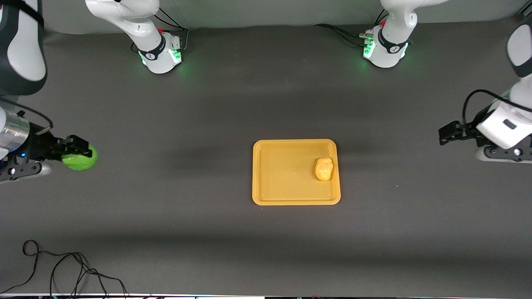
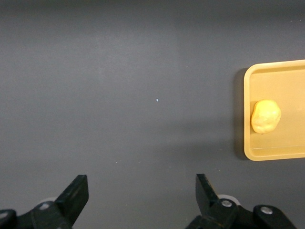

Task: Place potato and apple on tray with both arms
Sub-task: 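Lift the green apple and carry it over the tray with the right gripper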

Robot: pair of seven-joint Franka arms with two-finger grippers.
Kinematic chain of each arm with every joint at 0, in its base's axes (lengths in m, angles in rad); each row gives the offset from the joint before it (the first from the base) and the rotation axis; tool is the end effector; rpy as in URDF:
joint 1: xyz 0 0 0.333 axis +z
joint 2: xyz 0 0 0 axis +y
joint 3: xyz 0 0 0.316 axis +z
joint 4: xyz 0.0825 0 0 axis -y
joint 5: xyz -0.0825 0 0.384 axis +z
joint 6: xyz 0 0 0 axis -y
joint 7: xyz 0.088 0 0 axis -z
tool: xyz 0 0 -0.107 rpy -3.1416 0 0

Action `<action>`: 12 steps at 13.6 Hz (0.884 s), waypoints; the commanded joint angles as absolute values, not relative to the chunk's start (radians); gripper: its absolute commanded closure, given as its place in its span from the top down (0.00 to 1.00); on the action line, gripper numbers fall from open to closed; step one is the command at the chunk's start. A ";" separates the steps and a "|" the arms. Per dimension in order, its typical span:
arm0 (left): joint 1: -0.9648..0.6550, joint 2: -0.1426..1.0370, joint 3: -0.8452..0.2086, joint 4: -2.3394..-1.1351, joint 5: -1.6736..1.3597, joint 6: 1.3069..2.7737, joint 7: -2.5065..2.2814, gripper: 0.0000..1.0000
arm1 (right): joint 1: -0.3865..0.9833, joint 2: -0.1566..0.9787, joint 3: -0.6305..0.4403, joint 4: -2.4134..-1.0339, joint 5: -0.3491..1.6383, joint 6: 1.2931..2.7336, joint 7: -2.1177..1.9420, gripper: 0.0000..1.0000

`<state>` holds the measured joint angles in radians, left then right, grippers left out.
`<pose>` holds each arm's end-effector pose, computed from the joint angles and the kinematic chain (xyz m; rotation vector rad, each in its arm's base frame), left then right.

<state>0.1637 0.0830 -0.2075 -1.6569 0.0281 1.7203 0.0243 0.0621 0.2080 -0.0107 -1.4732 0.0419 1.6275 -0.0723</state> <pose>0.5861 -0.0190 0.5501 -3.1286 0.1127 0.0277 0.6178 0.0367 0.5534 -3.0948 -0.1865 0.0826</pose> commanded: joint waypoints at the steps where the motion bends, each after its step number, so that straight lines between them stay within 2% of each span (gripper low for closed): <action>1: 0.114 0.006 -0.189 -1.726 0.017 1.712 0.044 1.00 | 0.257 0.245 -0.015 -1.421 0.041 1.618 0.168 0.23; 3: 0.039 -0.014 -0.103 -1.746 0.017 1.700 0.044 1.00 | 0.384 0.348 -0.015 -1.323 0.040 1.621 0.332 0.23; 5: -0.072 -0.017 -0.002 -1.738 0.028 1.692 0.057 1.00 | 0.495 0.489 -0.015 -1.156 0.041 1.621 0.472 0.22; 8: -0.068 -0.017 0.005 -1.740 0.037 1.666 0.057 1.00 | 0.650 0.688 -0.017 -0.944 0.038 1.676 0.645 0.20; 12: -0.064 -0.018 0.003 -1.738 0.034 1.661 0.055 1.00 | 0.813 0.810 -0.023 -0.919 0.032 1.844 0.804 0.16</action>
